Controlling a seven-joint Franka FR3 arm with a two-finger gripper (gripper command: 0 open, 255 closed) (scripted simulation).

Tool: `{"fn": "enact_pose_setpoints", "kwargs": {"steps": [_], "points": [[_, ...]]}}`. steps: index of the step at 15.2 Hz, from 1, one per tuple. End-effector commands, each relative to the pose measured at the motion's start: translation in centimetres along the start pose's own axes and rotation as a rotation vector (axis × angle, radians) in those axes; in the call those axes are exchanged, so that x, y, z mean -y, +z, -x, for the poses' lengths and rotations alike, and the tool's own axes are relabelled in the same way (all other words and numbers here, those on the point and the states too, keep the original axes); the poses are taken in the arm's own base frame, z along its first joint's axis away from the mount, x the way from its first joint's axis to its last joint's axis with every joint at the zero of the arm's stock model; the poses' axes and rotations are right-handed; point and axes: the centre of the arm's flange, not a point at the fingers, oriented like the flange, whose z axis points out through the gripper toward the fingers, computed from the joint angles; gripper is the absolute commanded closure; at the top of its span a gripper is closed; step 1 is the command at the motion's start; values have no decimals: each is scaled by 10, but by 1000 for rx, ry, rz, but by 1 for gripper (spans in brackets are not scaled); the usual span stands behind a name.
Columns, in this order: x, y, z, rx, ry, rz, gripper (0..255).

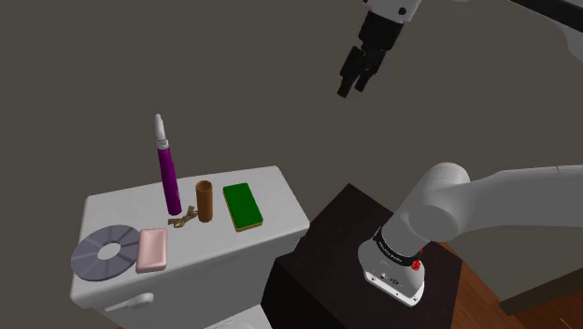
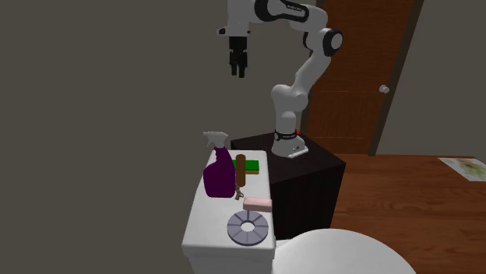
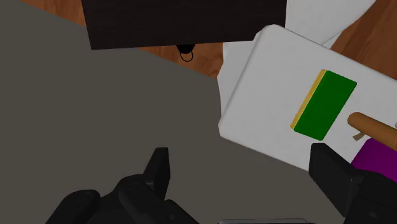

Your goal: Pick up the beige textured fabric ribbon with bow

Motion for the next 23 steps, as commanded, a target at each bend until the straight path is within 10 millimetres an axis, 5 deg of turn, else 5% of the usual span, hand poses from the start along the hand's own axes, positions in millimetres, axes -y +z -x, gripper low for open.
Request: {"fn": "enact_pose_setpoints", "kwargs": {"steps": [1, 12, 23], "points": [[0, 0, 0, 0, 0, 0, 0], [112, 88, -14, 42, 236, -16, 0], [219, 176, -50, 84, 471, -33, 0]]}}
